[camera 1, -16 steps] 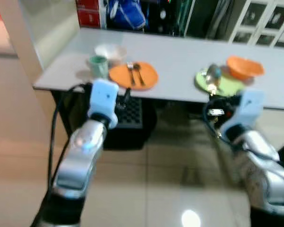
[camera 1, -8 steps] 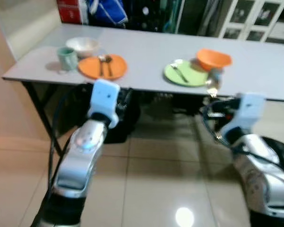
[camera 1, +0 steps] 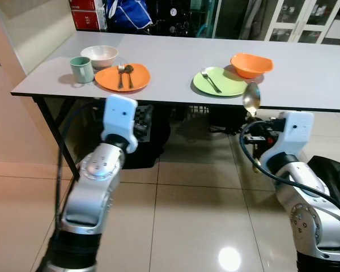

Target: Setting the table

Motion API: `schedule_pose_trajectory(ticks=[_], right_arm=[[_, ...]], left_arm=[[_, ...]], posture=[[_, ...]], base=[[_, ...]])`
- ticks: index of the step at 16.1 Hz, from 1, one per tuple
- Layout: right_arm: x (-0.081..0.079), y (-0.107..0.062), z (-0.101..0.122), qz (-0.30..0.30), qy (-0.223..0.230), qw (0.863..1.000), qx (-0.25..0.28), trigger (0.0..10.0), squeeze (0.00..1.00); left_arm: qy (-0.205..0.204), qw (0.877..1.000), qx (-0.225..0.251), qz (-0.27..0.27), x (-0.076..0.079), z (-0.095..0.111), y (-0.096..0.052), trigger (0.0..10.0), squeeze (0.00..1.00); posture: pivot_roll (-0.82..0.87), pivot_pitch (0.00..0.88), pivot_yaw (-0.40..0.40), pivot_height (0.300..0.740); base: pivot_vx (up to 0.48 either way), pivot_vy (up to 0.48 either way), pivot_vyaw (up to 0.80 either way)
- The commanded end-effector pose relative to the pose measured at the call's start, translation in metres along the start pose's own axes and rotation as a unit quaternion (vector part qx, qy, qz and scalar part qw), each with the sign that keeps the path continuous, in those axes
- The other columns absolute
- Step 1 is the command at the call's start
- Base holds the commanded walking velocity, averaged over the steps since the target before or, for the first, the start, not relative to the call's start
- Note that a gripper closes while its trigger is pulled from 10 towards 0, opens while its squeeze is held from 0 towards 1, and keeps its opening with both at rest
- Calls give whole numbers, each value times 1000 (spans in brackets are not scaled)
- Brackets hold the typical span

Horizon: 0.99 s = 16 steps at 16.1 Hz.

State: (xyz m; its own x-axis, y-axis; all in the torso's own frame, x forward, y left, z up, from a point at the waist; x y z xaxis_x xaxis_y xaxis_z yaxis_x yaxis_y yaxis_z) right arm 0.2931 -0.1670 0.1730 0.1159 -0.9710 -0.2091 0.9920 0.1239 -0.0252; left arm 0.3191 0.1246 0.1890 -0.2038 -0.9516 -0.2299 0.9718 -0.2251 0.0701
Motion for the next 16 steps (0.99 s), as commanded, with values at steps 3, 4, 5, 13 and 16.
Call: schedule_pose_trajectory(ticks=[3, 4, 5, 13, 16], right_arm=[[2, 1, 5, -4, 10, 1000, 3, 10000, 0], [2, 1, 5, -4, 10, 1000, 3, 10000, 0], [2, 1, 4, -4, 10, 1000, 3, 10000, 0], [-1, 4, 4, -4, 8, 1000, 1, 10000, 0], [-3, 5, 3, 0, 8, 1000, -2, 10000, 0]], left_arm=[[0, 1000, 17, 3, -1, 7, 2, 10000, 0], [-1, 1000, 17, 2, -1, 7, 2, 10000, 0], [-1, 1000, 17, 1, -1, 7, 2, 10000, 0], [0, 1000, 14, -21, 4, 5, 0, 10000, 0], [2, 1000, 12, -20, 2, 5, -1, 10000, 0]], posture=[[-48, 0, -24, 740], [-48, 0, -23, 740], [-48, 0, -23, 740], [-42, 0, -27, 740], [-41, 0, -28, 740]], base=[[97, 0, -160], [315, 0, -525], [349, 0, -519], [402, 0, -67], [428, 0, 0]])
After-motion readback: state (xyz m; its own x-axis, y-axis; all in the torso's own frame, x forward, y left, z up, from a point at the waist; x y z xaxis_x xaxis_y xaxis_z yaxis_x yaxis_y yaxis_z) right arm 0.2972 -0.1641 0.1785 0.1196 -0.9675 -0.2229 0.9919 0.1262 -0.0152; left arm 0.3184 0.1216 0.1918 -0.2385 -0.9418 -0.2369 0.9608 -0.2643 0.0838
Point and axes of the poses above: a point about 5 cm out from each wrist's last joint towards the gripper, its own y axis pointing out of the wrist towards the gripper, its own z axis along the axis of the wrist's last joint, x = y × z, the point moved 2 cm from there along y, pointing out of the wrist towards the gripper, and after that the axes turned 4 degrees about y, right-handed, at the moved point
